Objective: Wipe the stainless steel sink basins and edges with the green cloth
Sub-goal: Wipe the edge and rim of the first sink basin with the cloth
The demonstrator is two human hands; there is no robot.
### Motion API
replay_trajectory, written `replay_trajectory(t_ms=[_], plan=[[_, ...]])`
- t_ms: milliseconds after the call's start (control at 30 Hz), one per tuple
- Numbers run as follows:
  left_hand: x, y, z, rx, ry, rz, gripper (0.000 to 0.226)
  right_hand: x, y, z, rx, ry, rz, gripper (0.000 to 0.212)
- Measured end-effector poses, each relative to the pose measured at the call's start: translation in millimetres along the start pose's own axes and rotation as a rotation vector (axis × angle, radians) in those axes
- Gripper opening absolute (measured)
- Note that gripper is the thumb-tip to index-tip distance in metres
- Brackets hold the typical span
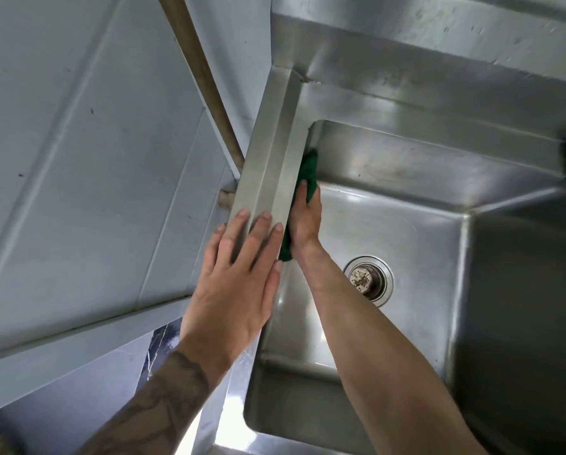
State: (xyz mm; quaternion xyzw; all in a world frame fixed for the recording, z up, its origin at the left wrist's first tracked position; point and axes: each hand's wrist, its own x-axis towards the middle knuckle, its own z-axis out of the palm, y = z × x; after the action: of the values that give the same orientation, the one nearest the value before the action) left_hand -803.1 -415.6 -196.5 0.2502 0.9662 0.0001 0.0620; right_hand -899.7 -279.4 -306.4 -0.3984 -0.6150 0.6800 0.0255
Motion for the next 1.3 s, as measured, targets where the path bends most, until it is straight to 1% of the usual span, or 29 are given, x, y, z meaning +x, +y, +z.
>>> replay_trajectory(t_ms=[67,133,200,233,267,367,400,433,567,633,700,833,900,967,1067,1133,1233,1300], plan=[[-1,0,-1,0.002,0.009,0.0,0.056,-19,-6,-4,-0.029,0.01,-0.074,0.037],[0,0,-2,-0.009,0.023,-0.001,0.055,-39,-6,-12,0.007,-0.021,-0.168,0.036],[1,-1,-1,-0.023,0.018,0.002,0.055,-51,5,-19,0.029,-0.062,-0.204,0.037],[1,-1,-1,-0.025,0.017,0.001,0.055,-50,12,-20,0.001,-0.062,-0.215,0.038],[1,-1,-2,-0.02,0.016,0.001,0.056,-46,21,-19,-0.042,-0.057,-0.207,0.039],[1,0,-2,-0.029,0.019,-0.007,0.055,-26,44,-12,-0.147,-0.029,-0.016,0.039],[1,0,-2,-0.035,0.017,-0.011,0.055,-26,48,-14,-0.186,-0.033,0.007,0.038],[1,0,-1,-0.036,0.011,-0.011,0.055,-30,49,-17,-0.209,-0.039,-0.011,0.038],[2,-1,-1,-0.027,-0.006,0.002,0.056,-81,38,-37,-0.145,-0.083,-0.236,0.038],[2,-1,-2,-0.025,-0.007,-0.003,0.056,-100,42,-41,-0.106,-0.1,-0.267,0.039],[1,0,-2,-0.021,-0.002,-0.005,0.055,-95,51,-38,-0.118,-0.099,-0.218,0.039],[0,0,-1,-0.036,0.027,-0.009,0.054,-50,70,-27,-0.219,-0.076,-0.049,0.04],[1,1,-2,-0.032,0.032,-0.008,0.054,-43,70,-26,-0.232,-0.065,0.015,0.041],[1,1,-3,-0.035,0.031,-0.009,0.054,-61,61,-28,-0.197,-0.057,-0.007,0.04],[2,1,-3,-0.03,0.012,-0.011,0.056,-111,49,-38,-0.036,-0.073,-0.125,0.037],[3,2,-3,-0.022,0.004,-0.011,0.057,-131,51,-40,0.03,-0.09,-0.148,0.036],[2,3,-4,-0.014,0.003,-0.019,0.057,-114,71,-36,-0.096,-0.07,-0.115,0.038],[2,3,-5,-0.02,0.011,-0.022,0.056,-94,83,-32,-0.164,-0.08,0.001,0.04]])
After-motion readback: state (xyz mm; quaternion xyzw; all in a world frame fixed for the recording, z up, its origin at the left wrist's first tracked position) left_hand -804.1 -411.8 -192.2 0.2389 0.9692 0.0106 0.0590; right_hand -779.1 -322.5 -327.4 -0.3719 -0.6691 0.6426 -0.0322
